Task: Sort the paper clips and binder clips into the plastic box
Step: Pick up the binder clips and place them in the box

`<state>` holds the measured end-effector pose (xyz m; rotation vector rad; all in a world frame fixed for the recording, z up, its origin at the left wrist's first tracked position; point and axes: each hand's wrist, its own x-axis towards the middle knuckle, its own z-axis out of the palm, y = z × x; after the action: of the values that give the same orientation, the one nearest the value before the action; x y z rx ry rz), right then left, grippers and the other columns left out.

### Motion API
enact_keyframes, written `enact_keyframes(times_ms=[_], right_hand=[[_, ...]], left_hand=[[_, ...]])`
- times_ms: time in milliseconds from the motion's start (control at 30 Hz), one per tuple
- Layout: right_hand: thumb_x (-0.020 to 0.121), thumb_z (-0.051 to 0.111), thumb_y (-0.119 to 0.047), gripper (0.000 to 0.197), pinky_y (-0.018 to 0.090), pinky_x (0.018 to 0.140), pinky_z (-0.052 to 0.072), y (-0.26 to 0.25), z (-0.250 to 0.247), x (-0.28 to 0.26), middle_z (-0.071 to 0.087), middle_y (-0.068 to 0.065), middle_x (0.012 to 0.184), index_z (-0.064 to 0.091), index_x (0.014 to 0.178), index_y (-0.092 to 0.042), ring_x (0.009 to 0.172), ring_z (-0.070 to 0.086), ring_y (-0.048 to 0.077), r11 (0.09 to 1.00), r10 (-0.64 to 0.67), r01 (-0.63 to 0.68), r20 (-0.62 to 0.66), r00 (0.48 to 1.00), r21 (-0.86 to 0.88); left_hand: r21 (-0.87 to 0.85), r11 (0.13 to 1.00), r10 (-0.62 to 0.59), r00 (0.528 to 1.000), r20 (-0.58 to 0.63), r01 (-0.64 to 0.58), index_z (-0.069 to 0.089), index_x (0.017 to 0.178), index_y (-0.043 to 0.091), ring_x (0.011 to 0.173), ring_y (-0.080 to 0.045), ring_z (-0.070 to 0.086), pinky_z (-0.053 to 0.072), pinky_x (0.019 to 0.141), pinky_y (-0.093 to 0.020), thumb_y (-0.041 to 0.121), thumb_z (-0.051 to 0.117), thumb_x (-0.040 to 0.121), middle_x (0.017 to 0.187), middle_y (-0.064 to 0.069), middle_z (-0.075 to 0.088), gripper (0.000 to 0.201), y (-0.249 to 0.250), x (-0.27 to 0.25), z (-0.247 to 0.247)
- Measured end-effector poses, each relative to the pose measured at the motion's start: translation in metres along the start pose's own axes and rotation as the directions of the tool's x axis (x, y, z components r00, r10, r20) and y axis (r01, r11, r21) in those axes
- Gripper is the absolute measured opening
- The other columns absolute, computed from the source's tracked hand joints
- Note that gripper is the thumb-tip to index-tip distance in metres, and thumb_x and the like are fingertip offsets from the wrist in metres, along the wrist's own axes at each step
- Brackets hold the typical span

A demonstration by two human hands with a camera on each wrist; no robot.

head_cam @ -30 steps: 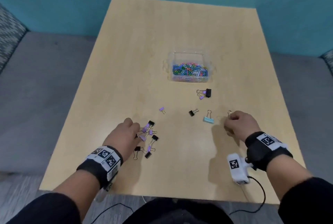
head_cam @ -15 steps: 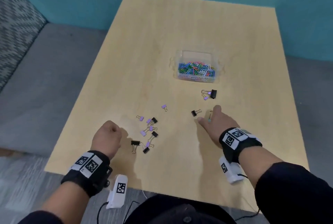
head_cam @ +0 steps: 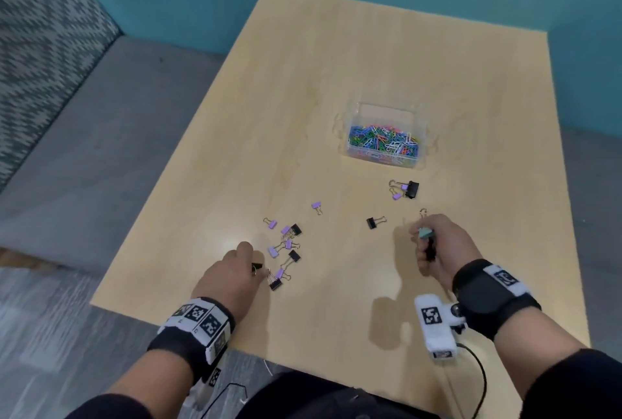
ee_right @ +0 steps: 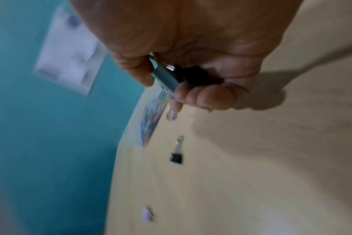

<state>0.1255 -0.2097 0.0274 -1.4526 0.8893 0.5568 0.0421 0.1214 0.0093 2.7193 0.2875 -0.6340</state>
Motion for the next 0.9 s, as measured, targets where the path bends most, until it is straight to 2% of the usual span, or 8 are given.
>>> enact_keyframes(times_ms=[233,433,533,633,700,733,800,900], right_hand=[[0.073,0.042,-0.009,0.018,0.021,0.046,0.037,-0.008,-0.016,0.001,0.065,0.014,0.081,0.057,0.081,-0.006,0.054,0.045,0.019,0.906,0.032,-0.09,0.146,0.989,0.413],[0.085,0.056,-0.017,0.012,0.024,0.044,0.03,-0.026,-0.002,0.026,0.05,0.003,0.067,0.048,0.077,-0.02,0.048,0.041,0.016,0.983,-0.184,0.183,-0.13,0.974,-0.019],[0.086,0.056,-0.034,0.02,0.031,0.059,0.045,-0.035,0.001,0.03,0.052,-0.001,0.078,0.047,0.104,-0.028,0.067,0.057,0.022,0.666,-0.462,0.289,-0.076,0.884,-0.688],[0.087,0.056,-0.04,0.045,0.031,0.058,0.043,-0.045,0.003,0.038,0.054,-0.001,0.079,0.035,0.126,-0.029,0.068,0.057,0.023,0.358,-0.485,0.286,0.085,0.87,-0.889],[0.088,0.056,-0.04,0.045,0.033,0.06,0.047,-0.052,0.004,0.047,0.056,0.002,0.083,0.036,0.124,-0.024,0.069,0.056,0.026,0.257,-0.483,0.28,0.129,0.866,-0.925],[0.089,0.056,-0.038,0.04,0.034,0.061,0.048,-0.056,0.005,0.049,0.057,0.004,0.084,0.038,0.12,-0.021,0.07,0.056,0.027,0.196,-0.479,0.277,0.154,0.864,-0.941],[0.09,0.054,-0.035,0.028,0.033,0.06,0.048,-0.062,0.006,0.051,0.059,0.006,0.085,0.042,0.109,-0.017,0.069,0.055,0.025,0.089,-0.471,0.267,0.196,0.86,-0.96],[0.088,0.055,-0.036,0.021,0.033,0.059,0.05,-0.062,0.003,0.052,0.057,0.004,0.078,0.046,0.098,-0.019,0.066,0.055,0.023,0.139,-0.478,0.263,0.168,0.862,-0.955]], left_hand=[[-0.048,0.998,-0.041,0.998,-0.057,0.038,0.034,0.076,0.02,0.054,-0.014,0.051,0.034,0.047,-0.028,0.037,0.052,0.088,0.066,0.002,0.053,0.027,0.004,-0.001,-0.002],[-0.081,0.993,-0.091,0.99,-0.112,0.082,0.034,0.078,0.017,0.059,-0.021,0.05,0.036,0.051,-0.032,0.028,0.052,0.084,0.071,-0.002,0.05,0.022,0.016,-0.006,0.001],[-0.01,0.999,-0.049,0.995,-0.083,0.048,0.035,0.086,0.018,0.063,-0.019,0.05,0.036,0.053,-0.033,0.027,0.046,0.088,0.078,0.001,0.049,0.014,0.016,-0.006,0.002],[0.053,0.998,-0.015,0.998,-0.064,0.018,0.041,0.092,0.019,0.069,-0.018,0.048,0.034,0.058,-0.031,0.028,0.039,0.092,0.084,0.003,0.046,0.009,0.014,-0.005,0.001],[-0.182,0.98,-0.104,0.989,-0.1,0.085,0.045,0.082,0.015,0.066,-0.02,0.049,0.035,0.058,-0.034,0.025,0.038,0.091,0.078,-0.001,0.05,0.016,0.009,-0.003,-0.001],[-0.401,0.906,-0.191,0.977,-0.094,0.138,0.046,0.076,0.012,0.065,-0.024,0.049,0.037,0.058,-0.036,0.023,0.041,0.087,0.073,-0.005,0.052,0.017,0.006,0.0,-0.005],[-0.82,0.505,-0.419,0.907,0.039,0.269,0.048,0.06,0.011,0.055,-0.027,0.044,0.035,0.054,-0.036,0.02,0.046,0.073,0.061,-0.009,0.052,0.016,0.005,0.006,-0.018],[-0.927,0.043,-0.451,0.835,0.314,0.372,0.052,0.054,0.011,0.043,-0.02,0.038,0.026,0.041,-0.025,0.013,0.046,0.073,0.058,-0.012,0.059,0.02,0.002,0.018,-0.034]])
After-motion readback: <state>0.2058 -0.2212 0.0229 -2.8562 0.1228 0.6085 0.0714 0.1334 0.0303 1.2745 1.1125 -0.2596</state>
